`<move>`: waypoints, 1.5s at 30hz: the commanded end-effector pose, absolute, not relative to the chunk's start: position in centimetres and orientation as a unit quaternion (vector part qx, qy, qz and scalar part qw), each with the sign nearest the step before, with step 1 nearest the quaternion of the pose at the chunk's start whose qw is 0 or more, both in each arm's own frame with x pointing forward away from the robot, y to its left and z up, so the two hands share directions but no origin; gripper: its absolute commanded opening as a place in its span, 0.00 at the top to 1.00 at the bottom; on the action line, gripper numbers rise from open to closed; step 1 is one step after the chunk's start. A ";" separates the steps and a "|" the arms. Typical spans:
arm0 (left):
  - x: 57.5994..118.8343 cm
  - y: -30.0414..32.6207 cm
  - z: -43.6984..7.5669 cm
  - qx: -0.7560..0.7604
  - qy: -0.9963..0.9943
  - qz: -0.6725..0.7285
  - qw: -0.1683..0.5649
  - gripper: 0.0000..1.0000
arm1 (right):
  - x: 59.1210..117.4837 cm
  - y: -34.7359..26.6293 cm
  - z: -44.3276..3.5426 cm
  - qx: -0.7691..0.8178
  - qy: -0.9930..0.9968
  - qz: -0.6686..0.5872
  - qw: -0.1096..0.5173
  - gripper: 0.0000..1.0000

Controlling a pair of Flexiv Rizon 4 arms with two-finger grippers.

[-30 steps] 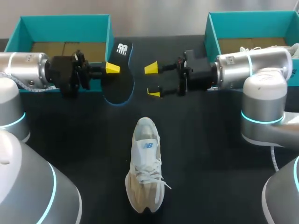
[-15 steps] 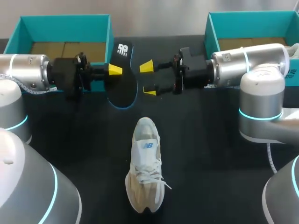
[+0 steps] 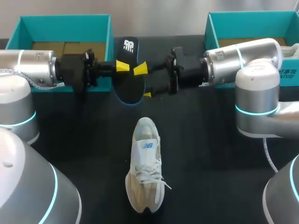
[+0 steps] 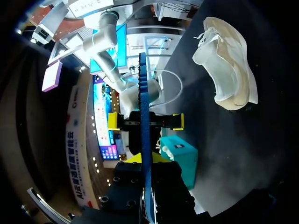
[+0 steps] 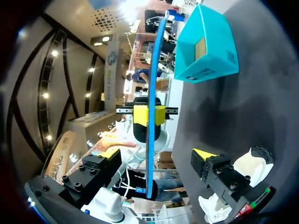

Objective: Take the shoe out of the shoebox, open the shoe tongue, remove and reinsert the insole, then place the shoe into the shoebox

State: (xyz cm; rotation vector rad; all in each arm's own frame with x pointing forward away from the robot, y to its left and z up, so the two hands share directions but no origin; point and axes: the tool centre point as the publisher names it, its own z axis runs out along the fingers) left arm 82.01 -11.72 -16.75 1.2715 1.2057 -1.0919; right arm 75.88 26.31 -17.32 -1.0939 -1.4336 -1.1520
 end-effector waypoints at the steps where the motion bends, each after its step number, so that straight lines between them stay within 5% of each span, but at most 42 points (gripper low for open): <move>1: 82.7 -12.2 -17.0 0.533 0.498 -0.456 0.509 1.00 | 76.3 26.8 -16.9 -0.442 -0.600 -0.463 0.480 0.00; 7: 82.8 -12.6 -17.0 0.536 0.493 -0.458 0.509 1.00 | 76.4 27.3 -16.8 -0.429 -0.612 -0.456 0.483 0.00; 12: 82.9 -12.6 -17.0 0.535 0.490 -0.461 0.511 1.00 | 76.6 27.5 -17.0 -0.424 -0.615 -0.456 0.483 0.48; 13: 82.9 -12.6 -17.0 0.535 0.489 -0.462 0.511 1.00 | 76.7 27.6 -17.0 -0.423 -0.617 -0.456 0.483 0.51; 29: 83.0 -12.9 -16.8 0.539 0.485 -0.461 0.512 1.00 | 76.9 28.3 -17.3 -0.409 -0.617 -0.470 0.481 0.58; 34: 83.0 -12.9 -16.9 0.539 0.484 -0.461 0.513 1.00 | 76.9 28.4 -17.2 -0.406 -0.617 -0.472 0.480 0.69; 45: 82.9 -12.9 -16.9 0.538 0.480 -0.462 0.516 1.00 | 77.0 28.4 -17.0 -0.414 -0.607 -0.489 0.469 0.66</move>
